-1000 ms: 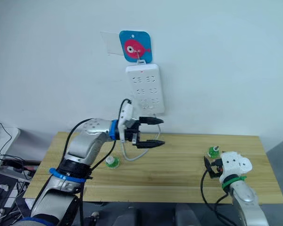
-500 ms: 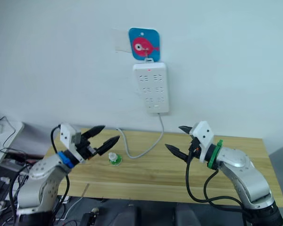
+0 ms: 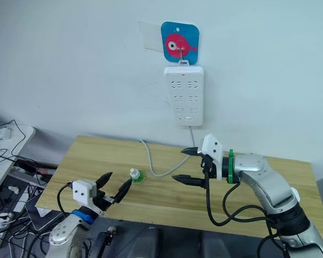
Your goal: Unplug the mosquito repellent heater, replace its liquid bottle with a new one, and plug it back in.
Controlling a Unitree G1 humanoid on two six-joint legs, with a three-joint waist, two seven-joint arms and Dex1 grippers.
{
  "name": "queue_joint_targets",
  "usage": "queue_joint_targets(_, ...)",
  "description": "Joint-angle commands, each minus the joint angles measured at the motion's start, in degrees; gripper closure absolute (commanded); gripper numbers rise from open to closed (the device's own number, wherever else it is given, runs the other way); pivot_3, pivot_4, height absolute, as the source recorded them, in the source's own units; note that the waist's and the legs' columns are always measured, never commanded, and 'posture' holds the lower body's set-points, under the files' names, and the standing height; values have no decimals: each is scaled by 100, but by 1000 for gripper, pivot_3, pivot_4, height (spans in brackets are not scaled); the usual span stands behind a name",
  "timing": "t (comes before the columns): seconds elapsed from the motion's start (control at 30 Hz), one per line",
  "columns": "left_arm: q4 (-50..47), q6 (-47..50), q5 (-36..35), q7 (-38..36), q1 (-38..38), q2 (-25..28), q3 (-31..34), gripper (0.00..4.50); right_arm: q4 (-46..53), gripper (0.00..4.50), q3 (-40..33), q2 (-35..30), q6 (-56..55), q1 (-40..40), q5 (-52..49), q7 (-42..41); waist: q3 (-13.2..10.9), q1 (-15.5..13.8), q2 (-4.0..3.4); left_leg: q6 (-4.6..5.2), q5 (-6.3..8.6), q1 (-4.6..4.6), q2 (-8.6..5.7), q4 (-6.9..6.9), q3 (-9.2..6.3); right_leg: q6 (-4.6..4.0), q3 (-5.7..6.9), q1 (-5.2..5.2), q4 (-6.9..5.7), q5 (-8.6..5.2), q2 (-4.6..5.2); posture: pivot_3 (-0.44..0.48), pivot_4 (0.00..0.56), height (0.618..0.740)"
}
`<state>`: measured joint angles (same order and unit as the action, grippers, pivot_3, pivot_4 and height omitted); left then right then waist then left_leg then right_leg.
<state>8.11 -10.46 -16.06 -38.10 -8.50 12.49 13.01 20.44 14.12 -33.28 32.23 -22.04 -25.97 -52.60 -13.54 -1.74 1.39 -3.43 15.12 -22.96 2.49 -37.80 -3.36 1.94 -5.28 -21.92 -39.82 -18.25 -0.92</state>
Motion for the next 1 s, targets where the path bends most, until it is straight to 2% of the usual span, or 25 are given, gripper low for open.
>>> queue_joint_targets(0.03, 433, -528, 103, 31, 108, -137, -155, 0, 296, 45, 60, -29, 54, -93, 27, -51, -39, 25, 0, 0, 0, -1, 0, 0, 0, 0, 0, 0, 0, 0, 0, 144, 269, 740)
queue_joint_targets(0.37, 1802, -1595, 568, 602, 618, -401, -378, 0, 631, 45, -81, -208, 586, -261, -164, -43, -140, 45, 8, 0, 0, -2, -2, 0, -1, 1, 1, -2, -1, 0, 0, 108, 282, 740)
queue_joint_targets(0.7, 3066, -2289, 811, 1042, 1281, -383, -417, 0, 763, 45, -207, -251, 890, -331, -245, 34, -184, 59, 6, 0, 0, -5, -5, 0, -2, 1, 6, -4, -1, 1, 0, 94, 285, 740)
queue_joint_targets(0.93, 3441, -2586, 836, 1104, 1527, -455, -501, 0, 818, 45, -264, -253, 1017, -360, -287, 131, -188, 81, 6, 0, 0, -8, -4, 1, -4, 2, 9, -7, -1, 0, 0, 91, 277, 740)
queue_joint_targets(1.0, 3505, -2654, 881, 1146, 1562, -437, -518, 386, 846, 0, -269, -259, 1049, -346, -305, 160, -188, 85, 6, 0, 0, -9, -4, 3, -4, 2, 9, -8, -1, 0, 0, 91, 277, 740)
